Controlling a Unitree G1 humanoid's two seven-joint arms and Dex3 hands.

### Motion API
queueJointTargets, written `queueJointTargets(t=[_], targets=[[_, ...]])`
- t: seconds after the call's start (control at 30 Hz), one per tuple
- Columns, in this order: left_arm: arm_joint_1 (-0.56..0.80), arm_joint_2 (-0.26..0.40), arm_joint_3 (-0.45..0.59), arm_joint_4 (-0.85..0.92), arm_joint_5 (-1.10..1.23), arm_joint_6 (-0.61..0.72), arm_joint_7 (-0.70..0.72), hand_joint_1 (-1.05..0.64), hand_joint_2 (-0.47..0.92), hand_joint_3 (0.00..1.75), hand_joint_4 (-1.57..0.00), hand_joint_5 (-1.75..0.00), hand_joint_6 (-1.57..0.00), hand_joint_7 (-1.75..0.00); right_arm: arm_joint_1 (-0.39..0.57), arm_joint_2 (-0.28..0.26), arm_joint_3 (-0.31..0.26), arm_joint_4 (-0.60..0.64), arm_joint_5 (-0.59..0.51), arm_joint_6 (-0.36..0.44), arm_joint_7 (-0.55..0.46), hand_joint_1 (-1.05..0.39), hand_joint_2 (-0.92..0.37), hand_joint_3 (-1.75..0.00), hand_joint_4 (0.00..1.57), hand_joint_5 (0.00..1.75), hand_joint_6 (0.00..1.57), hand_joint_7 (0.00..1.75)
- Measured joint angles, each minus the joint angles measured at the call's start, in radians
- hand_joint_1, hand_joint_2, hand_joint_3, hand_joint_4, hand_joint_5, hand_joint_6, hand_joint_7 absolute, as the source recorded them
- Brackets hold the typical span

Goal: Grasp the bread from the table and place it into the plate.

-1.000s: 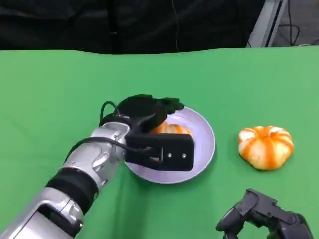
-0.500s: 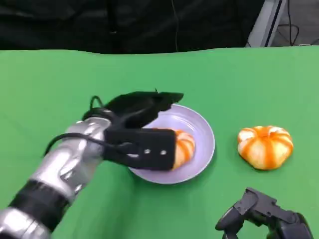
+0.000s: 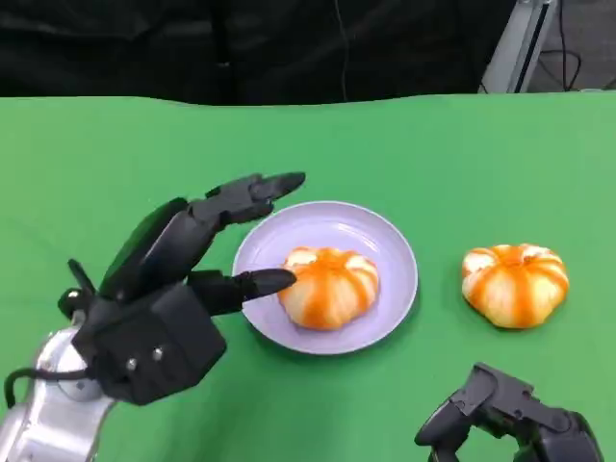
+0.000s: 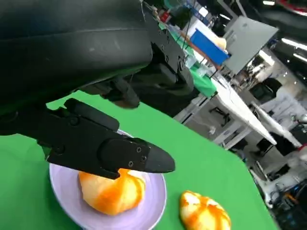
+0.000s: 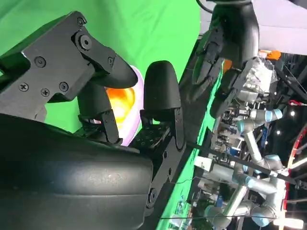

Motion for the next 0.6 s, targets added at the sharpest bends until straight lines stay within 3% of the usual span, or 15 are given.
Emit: queueJointTargets(t=[0.2, 0.27, 0.3, 0.33, 0.37, 0.4, 0.5, 0.6], targets=[[0.000, -0.003, 0.001, -0.004, -0.008, -0.001, 0.000, -0.35, 0.92, 0.14, -0.58, -0.57, -0.64, -0.15, 0.001, 0.000, 0.000, 0.000, 0.000, 0.000, 0.000, -0.09, -0.37, -1.27, 0.69, 1.61, 0.76, 1.33], [0.019, -0.005, 0.014, -0.020, -0.034, -0.004, -0.001, -0.23, 0.92, 0.20, -0.64, -0.85, -0.76, -0.30, 0.001, 0.000, 0.002, 0.000, -0.001, 0.000, 0.001, -0.08, -0.38, -1.27, 0.69, 1.61, 0.76, 1.33], [0.066, -0.017, 0.042, -0.059, -0.085, -0.025, 0.000, -0.11, 0.87, 0.40, -0.70, -1.21, -0.77, -0.73, 0.001, -0.001, 0.002, 0.000, -0.001, -0.002, 0.001, -0.08, -0.37, -1.27, 0.69, 1.61, 0.76, 1.33], [0.117, -0.028, 0.062, -0.095, -0.135, -0.048, -0.001, -0.02, 0.75, 0.75, -0.71, -1.48, -0.71, -1.14, 0.003, -0.001, 0.001, 0.000, -0.001, -0.003, 0.001, -0.09, -0.37, -1.27, 0.69, 1.61, 0.76, 1.33], [0.186, -0.042, 0.086, -0.136, -0.195, -0.073, -0.001, 0.02, 0.69, 0.91, -0.71, -1.57, -0.69, -1.28, 0.004, -0.002, 0.001, 0.000, -0.001, -0.003, 0.001, -0.09, -0.37, -1.27, 0.69, 1.61, 0.76, 1.33], [0.262, -0.054, 0.106, -0.170, -0.251, -0.090, -0.001, 0.04, 0.64, 1.03, -0.71, -1.62, -0.68, -1.37, 0.005, -0.002, 0.001, 0.000, -0.001, -0.003, 0.001, -0.10, -0.37, -1.27, 0.69, 1.60, 0.76, 1.33], [0.503, -0.074, 0.166, -0.245, -0.405, -0.104, -0.019, 0.06, 0.61, 1.11, -0.71, -1.65, -0.67, -1.42, 0.005, -0.003, -0.001, -0.003, 0.000, -0.003, 0.001, -0.10, -0.38, -1.26, 0.69, 1.60, 0.76, 1.33], [0.570, -0.074, 0.196, -0.262, -0.446, -0.104, -0.029, 0.06, 0.60, 1.12, -0.72, -1.66, -0.67, -1.43, -0.001, -0.005, -0.001, -0.004, 0.000, -0.001, 0.002, -0.10, -0.38, -1.26, 0.69, 1.60, 0.76, 1.33]])
